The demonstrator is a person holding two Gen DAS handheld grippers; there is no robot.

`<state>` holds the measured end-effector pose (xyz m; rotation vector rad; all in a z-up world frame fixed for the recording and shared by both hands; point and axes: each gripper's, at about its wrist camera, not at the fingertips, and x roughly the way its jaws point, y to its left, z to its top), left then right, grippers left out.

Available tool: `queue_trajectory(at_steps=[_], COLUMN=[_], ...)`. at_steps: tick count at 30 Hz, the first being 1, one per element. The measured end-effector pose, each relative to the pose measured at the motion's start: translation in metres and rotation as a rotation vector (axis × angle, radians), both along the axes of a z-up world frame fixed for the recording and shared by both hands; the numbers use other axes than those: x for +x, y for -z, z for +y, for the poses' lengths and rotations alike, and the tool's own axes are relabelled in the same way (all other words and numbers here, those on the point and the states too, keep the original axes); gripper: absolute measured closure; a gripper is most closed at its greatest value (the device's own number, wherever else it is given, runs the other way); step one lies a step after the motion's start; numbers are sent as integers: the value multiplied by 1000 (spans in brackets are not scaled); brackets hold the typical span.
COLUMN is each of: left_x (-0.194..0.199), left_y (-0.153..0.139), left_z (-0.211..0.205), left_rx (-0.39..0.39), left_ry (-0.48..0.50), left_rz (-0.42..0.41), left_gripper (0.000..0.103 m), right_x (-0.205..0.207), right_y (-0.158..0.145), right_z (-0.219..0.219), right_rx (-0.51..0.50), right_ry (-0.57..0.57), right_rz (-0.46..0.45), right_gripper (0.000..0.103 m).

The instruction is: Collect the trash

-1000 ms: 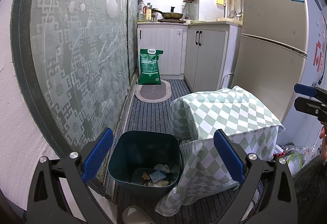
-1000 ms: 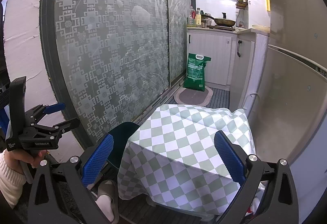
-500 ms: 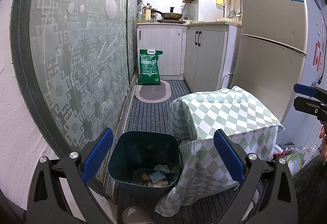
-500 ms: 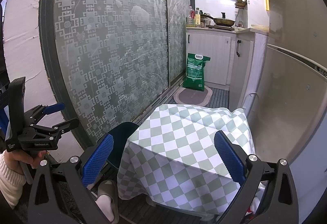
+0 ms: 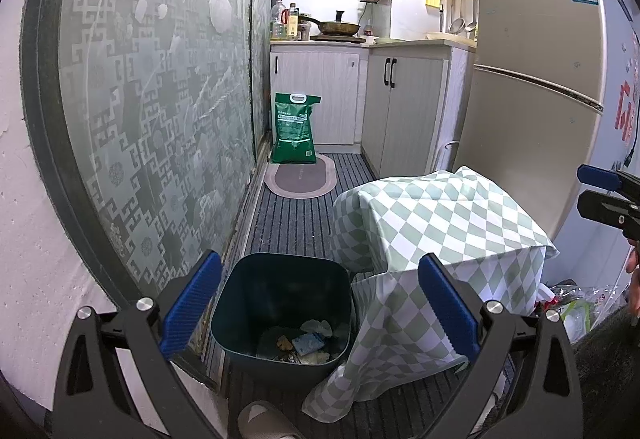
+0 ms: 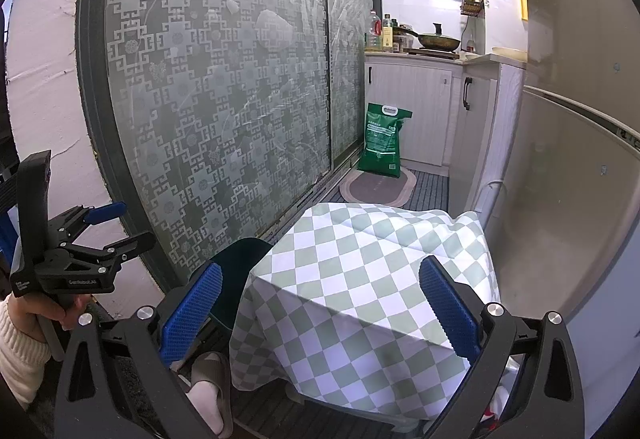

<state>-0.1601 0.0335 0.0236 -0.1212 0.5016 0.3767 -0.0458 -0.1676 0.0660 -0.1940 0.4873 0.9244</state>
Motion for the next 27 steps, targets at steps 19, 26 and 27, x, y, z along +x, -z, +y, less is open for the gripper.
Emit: queue_trajectory(at_steps=[19,26,27], left_x=[1,2,2], left_y=[1,2,2], left_z=[-1,-1,-1], left_rx=[-7,-4,-5], left_ry=[4,-9,-9], left_rz=[2,9,9], left_gripper=[3,3,3], right_x=[0,0,-1], right_y=[2,2,2], right_z=[2,2,2], right_rx=[-10,-11,-11], right_ry=[2,2,2], right_rz=[1,1,1], right_gripper=[3,3,3])
